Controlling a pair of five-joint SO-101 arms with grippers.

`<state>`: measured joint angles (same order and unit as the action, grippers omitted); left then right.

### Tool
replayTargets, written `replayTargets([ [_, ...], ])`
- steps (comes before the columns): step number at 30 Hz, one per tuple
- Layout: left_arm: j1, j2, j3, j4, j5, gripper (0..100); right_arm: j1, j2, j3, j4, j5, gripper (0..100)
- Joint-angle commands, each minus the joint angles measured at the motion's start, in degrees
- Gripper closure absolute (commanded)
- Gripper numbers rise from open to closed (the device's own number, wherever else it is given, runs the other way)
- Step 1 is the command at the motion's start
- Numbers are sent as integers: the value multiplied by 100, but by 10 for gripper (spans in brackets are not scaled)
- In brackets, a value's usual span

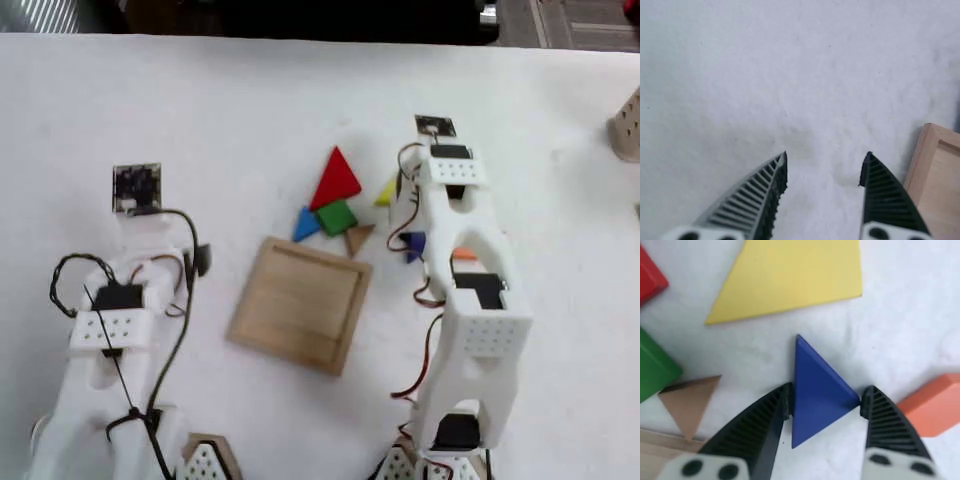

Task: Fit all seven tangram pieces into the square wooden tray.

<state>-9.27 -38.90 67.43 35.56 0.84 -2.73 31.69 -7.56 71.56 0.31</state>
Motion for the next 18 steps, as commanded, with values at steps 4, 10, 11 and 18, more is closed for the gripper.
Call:
replayTargets([
  [4, -22, -145, -70, -149, -53, 752, 145, 233, -686, 75, 9, 872],
  [10, -22, -145, -70, -149, -53, 752, 259, 286, -835, 233, 9, 876],
  [11, -22, -145, -70, -149, -53, 752, 268, 268, -835, 233, 9, 878],
  [18, -22, -145, -70, -149, -62, 752, 286, -171, -844, 356, 9, 891],
])
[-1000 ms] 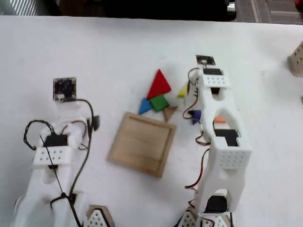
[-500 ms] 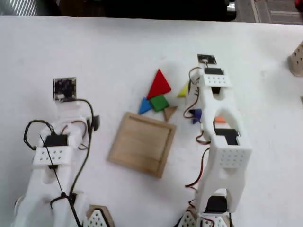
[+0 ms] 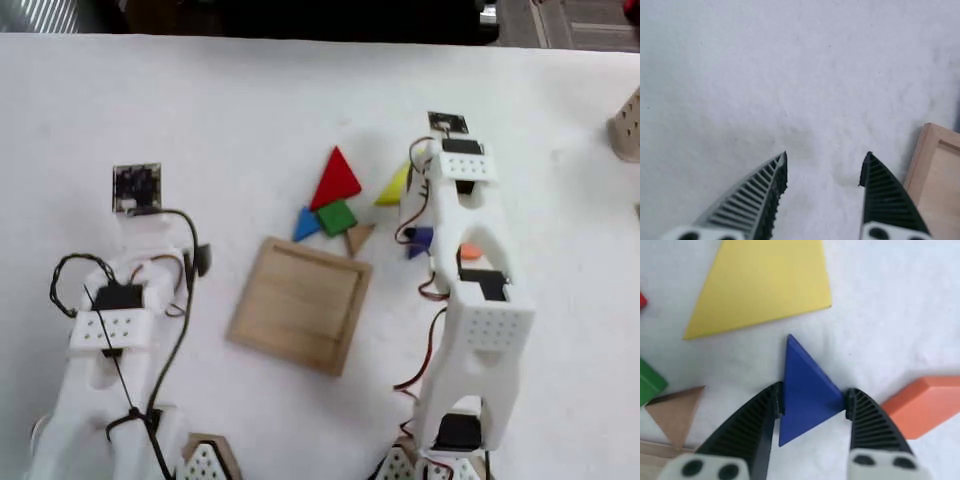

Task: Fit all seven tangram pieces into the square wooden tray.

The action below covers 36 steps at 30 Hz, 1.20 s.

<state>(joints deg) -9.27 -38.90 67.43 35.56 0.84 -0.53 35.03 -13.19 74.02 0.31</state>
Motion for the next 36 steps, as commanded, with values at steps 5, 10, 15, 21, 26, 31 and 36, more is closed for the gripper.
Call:
replayTargets([
  [5, -22, -145, -70, -149, -62, 752, -4, -1007, -281, 418, 9, 893],
  [10, -40, -145, -70, -149, -62, 752, -277, -1341, -273, 769, 9, 893],
  [15, -145, -145, -79, -167, -26, 752, -936, -1587, -255, 1279, 9, 893],
  [21, -321, -145, -79, -352, 114, 752, -1965, -1587, -220, 1481, 9, 893],
  [26, -321, -145, -79, -369, 220, 752, -2774, -1481, 193, 1437, 70, 893],
  [31, -321, -145, -79, -387, 220, 752, -3345, -1490, 607, 1200, 545, 889],
  [36, -321, -145, -79, -387, 220, 752, -3468, -1341, 782, 901, 1073, 889],
])
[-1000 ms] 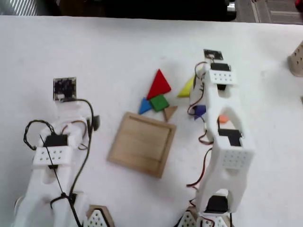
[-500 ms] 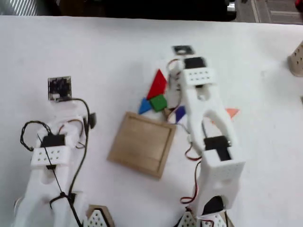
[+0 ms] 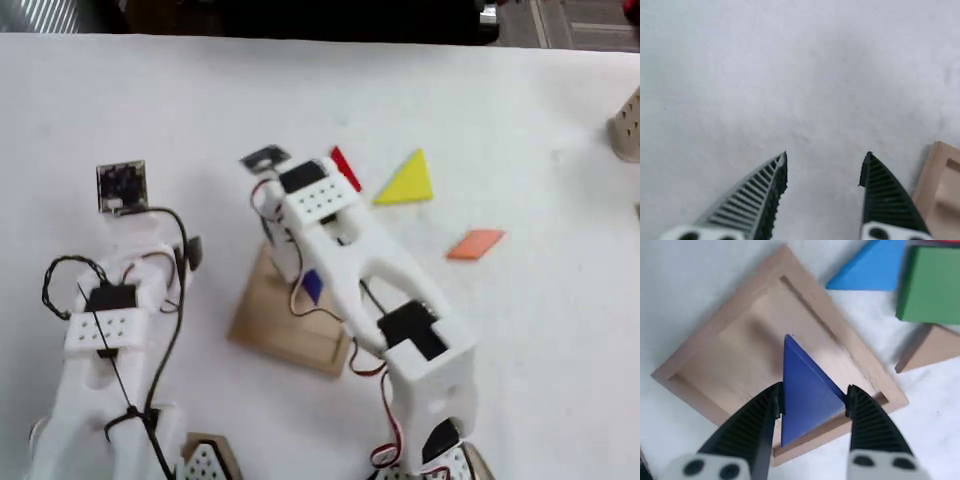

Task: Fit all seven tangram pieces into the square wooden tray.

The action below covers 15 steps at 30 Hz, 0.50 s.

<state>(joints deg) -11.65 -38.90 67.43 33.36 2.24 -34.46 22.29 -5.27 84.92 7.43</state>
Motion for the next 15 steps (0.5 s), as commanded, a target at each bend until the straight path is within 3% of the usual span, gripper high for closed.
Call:
replayTargets([
  [1, -84, -145, -79, -167, 79, 752, -110, -31, -9, -189, 448, 888],
  [7, -84, -145, -79, -167, 62, 752, -391, 75, 9, -163, 800, 772],
  [15, -84, -145, -79, -149, 62, 752, -321, -708, 158, 365, 800, 765],
])
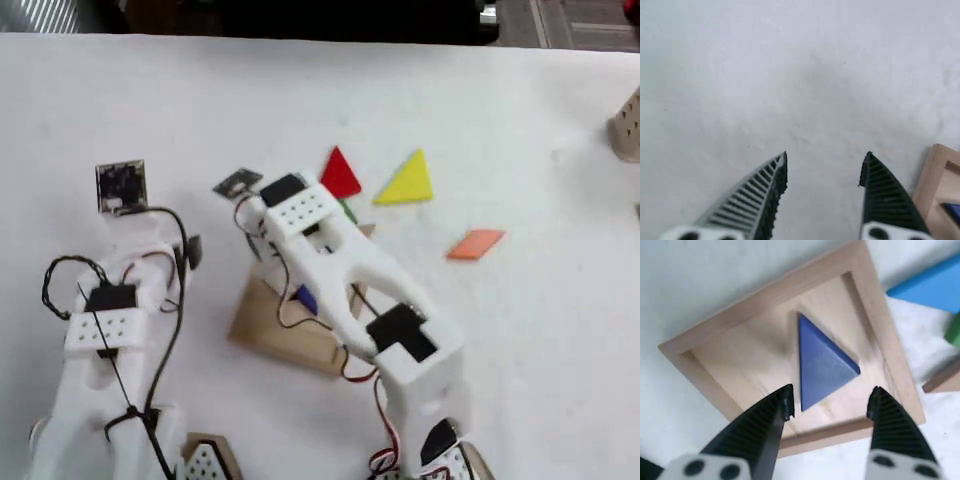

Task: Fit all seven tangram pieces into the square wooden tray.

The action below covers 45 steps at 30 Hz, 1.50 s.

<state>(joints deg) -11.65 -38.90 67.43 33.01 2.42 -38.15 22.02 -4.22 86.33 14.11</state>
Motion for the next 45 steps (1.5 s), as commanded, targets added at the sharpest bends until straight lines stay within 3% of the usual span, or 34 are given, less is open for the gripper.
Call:
replayTargets([
  [1, -84, -145, -79, -114, 44, 752, 101, -892, 158, 242, 114, 765],
  [4, -84, -145, -79, -105, 44, 752, 277, -1578, 756, 136, 79, 776],
  [9, -84, -145, -79, -105, 35, 752, 312, -2765, 2409, -945, -484, 936],
  [13, -84, -154, -70, -97, 35, 758, 321, -3380, 3596, -2273, -932, 922],
  [18, -84, -171, -70, -132, 26, 915, -75, -3530, 4387, -3011, -976, 922],
  [20, -75, -189, -79, -149, 9, 971, -391, -3433, 4475, -3125, -985, 922],
  [24, -66, -189, -88, -149, -220, 975, -523, -2993, 4484, -3407, -1275, 922],
  [34, -48, -180, -88, -149, -220, 973, 338, -1921, 3604, -3108, -1380, 923],
  [45, -48, -171, -79, -149, -229, 973, 848, -2448, 3622, -3099, -1345, 923],
])
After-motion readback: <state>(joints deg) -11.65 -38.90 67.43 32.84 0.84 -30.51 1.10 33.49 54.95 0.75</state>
